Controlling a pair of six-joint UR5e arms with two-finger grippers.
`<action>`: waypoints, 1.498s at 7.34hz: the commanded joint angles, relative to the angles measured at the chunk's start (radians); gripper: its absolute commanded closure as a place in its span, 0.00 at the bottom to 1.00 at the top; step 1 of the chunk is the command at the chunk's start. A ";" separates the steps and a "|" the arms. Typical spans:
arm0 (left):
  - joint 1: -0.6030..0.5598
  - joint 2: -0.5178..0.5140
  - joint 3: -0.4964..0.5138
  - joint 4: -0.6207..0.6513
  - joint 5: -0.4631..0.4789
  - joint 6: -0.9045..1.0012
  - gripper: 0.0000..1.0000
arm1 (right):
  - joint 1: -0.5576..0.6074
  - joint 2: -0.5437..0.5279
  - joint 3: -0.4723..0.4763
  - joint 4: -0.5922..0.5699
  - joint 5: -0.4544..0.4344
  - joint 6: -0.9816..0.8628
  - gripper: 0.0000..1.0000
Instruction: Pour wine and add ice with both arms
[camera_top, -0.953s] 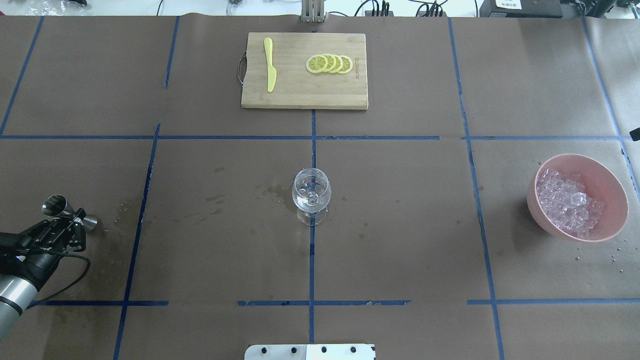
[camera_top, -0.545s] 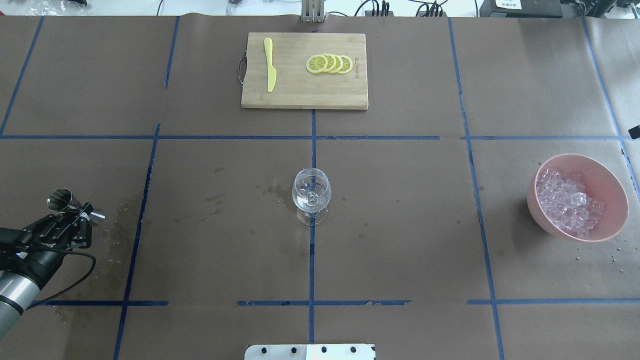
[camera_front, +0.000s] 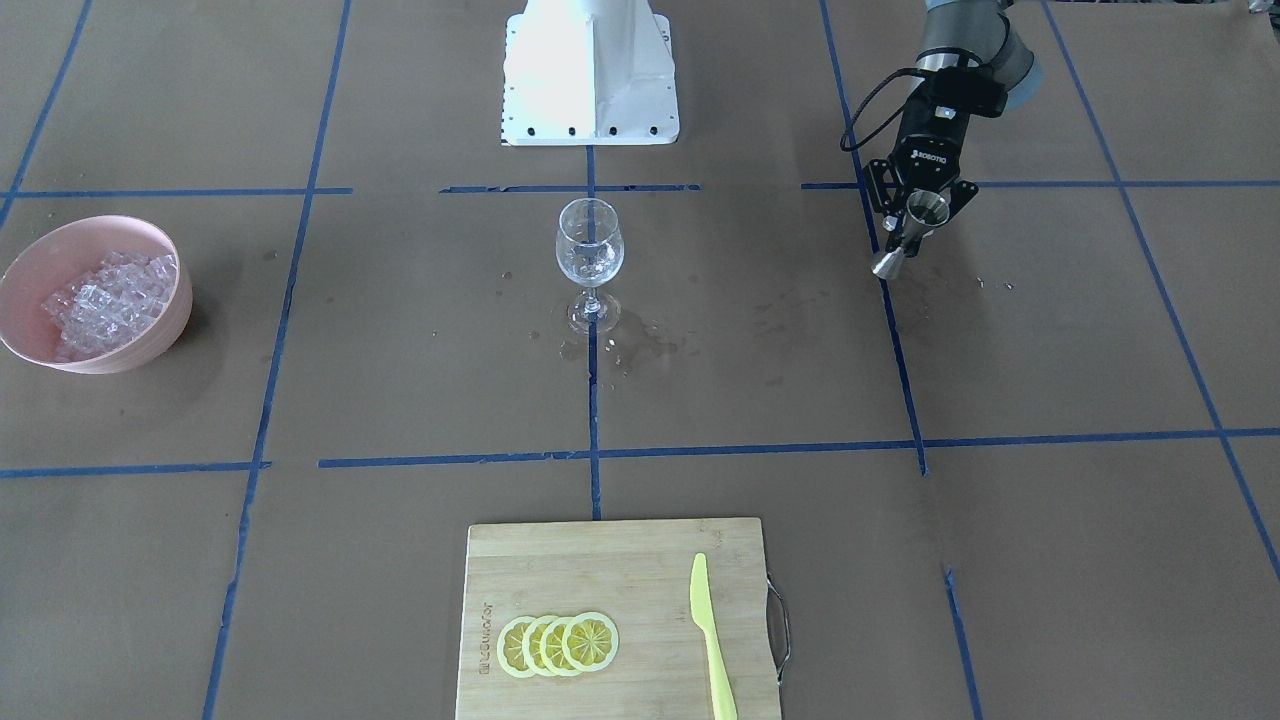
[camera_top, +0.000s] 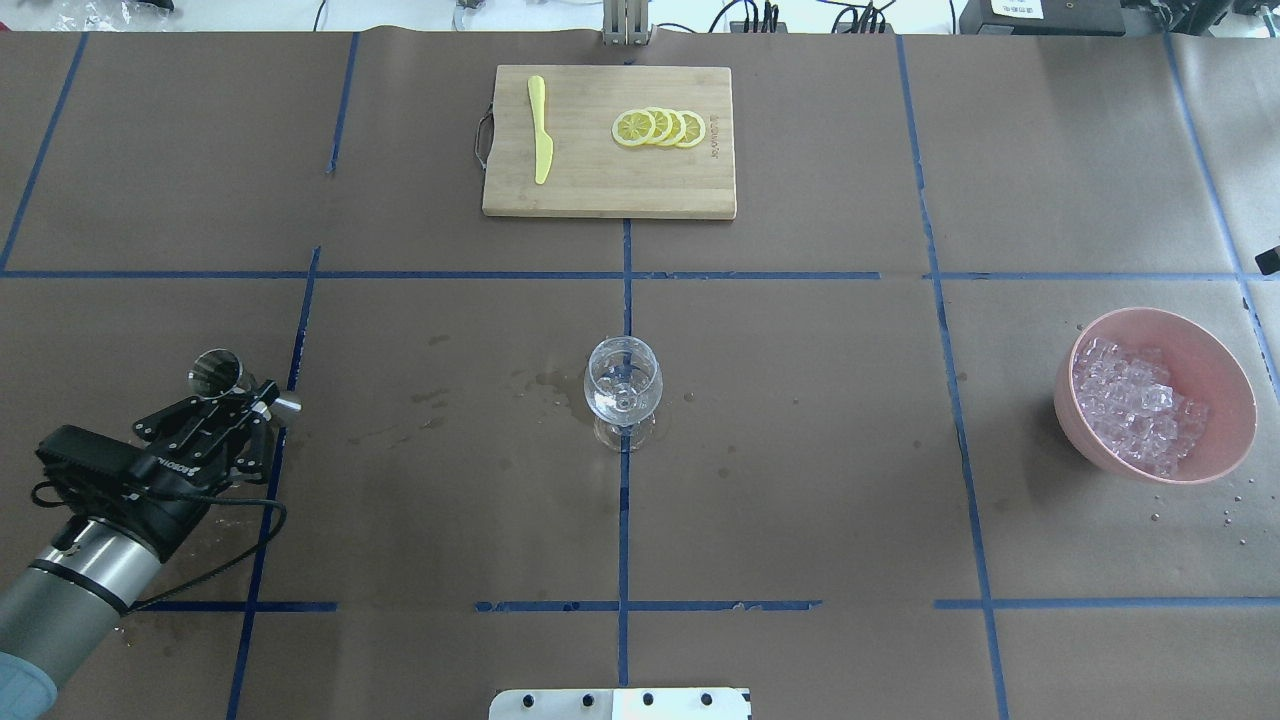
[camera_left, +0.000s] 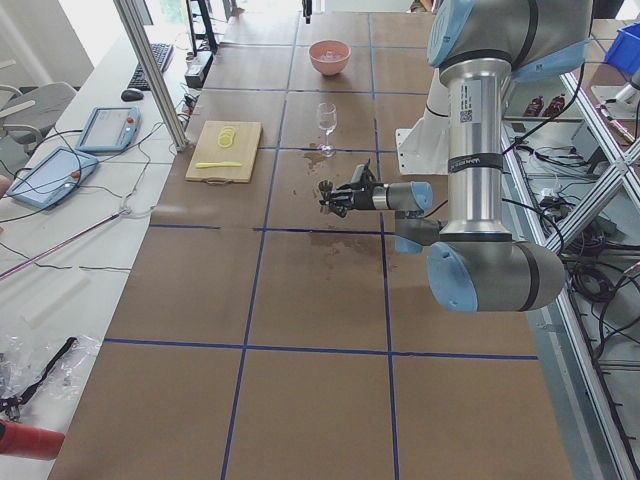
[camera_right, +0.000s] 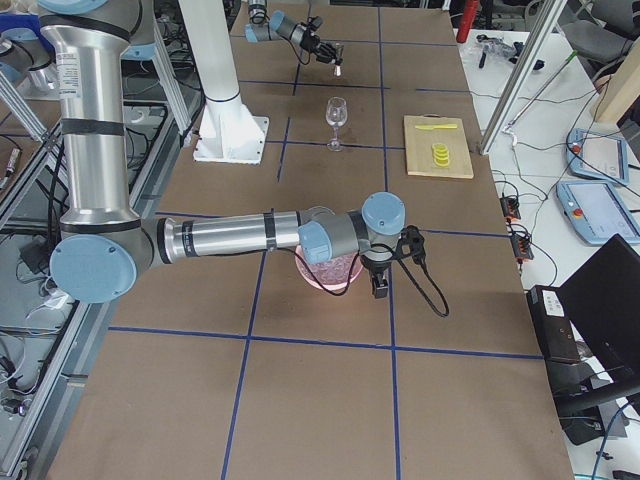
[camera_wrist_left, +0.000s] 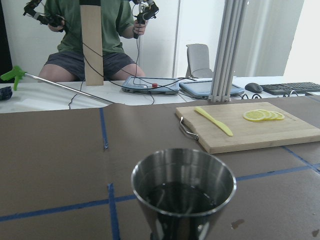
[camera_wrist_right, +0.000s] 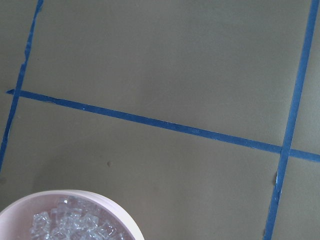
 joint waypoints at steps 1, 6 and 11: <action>-0.019 -0.126 0.002 0.050 -0.037 0.141 1.00 | 0.000 0.000 0.001 0.001 0.000 0.000 0.00; -0.053 -0.381 -0.001 0.299 -0.166 0.338 1.00 | 0.000 0.005 0.031 0.001 0.001 0.034 0.00; -0.093 -0.455 -0.060 0.577 -0.362 0.414 1.00 | 0.000 0.005 0.032 0.001 0.001 0.037 0.00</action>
